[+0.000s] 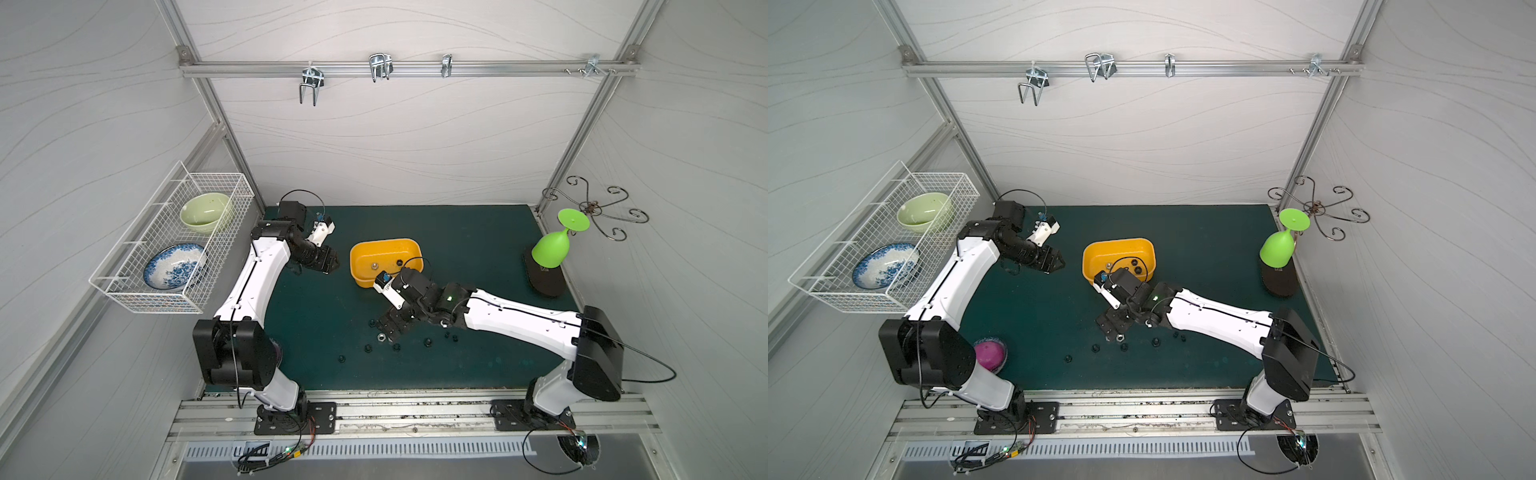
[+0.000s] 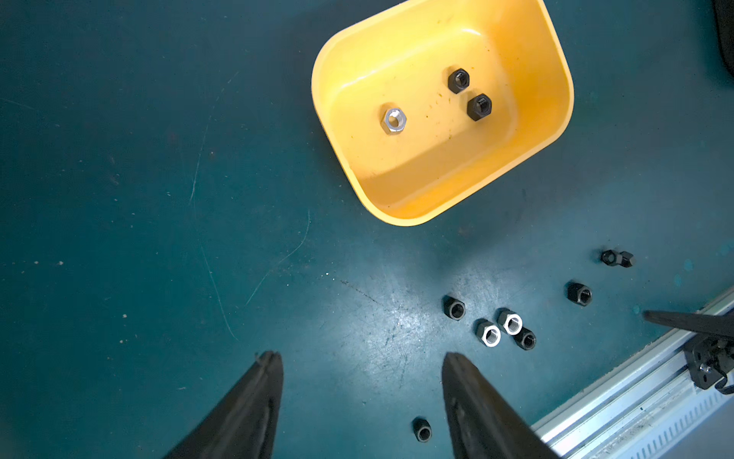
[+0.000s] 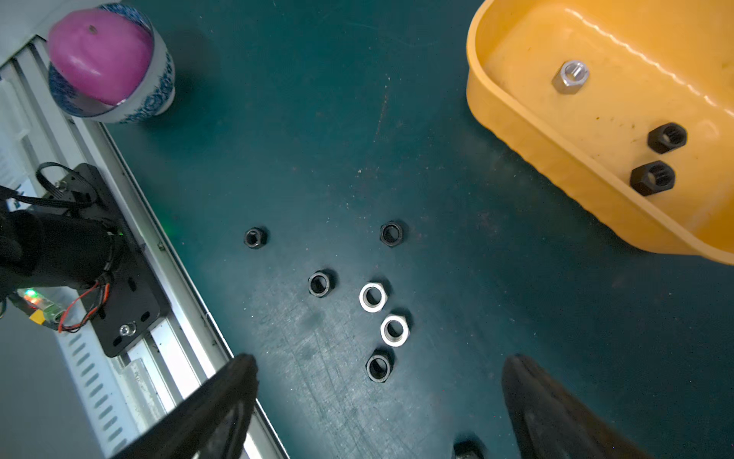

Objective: Put the nuts on the desktop into the storage box
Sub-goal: Pick up the nut from the center of the board.

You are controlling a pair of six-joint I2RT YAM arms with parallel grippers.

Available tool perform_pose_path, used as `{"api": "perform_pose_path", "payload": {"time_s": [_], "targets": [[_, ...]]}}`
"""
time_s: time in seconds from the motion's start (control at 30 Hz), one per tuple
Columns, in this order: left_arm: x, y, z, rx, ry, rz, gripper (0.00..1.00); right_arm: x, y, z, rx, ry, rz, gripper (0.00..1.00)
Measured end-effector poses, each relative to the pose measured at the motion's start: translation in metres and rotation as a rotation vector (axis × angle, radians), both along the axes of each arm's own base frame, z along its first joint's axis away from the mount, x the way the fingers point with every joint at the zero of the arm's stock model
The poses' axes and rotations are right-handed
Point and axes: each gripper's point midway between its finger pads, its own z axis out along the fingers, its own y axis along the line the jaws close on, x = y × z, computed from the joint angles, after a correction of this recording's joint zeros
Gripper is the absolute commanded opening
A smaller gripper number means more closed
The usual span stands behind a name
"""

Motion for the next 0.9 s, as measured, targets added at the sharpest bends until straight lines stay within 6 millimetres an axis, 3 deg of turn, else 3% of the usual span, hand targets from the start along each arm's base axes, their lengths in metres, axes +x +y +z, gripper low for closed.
{"api": "perform_pose_path", "payload": {"time_s": [0.23, 0.47, 0.9], "targets": [[-0.007, 0.018, -0.020, 0.007, 0.047, 0.048, 0.69, 0.007, 0.020, -0.020, -0.021, 0.053, -0.021, 0.87], [-0.018, 0.020, -0.036, 0.015, 0.087, 0.043, 0.70, 0.012, 0.038, -0.051, -0.066, 0.113, -0.038, 0.80], [-0.019, 0.023, -0.041, 0.035, 0.090, 0.040, 0.70, 0.016, 0.052, -0.090, -0.131, 0.174, -0.049, 0.65]]}}
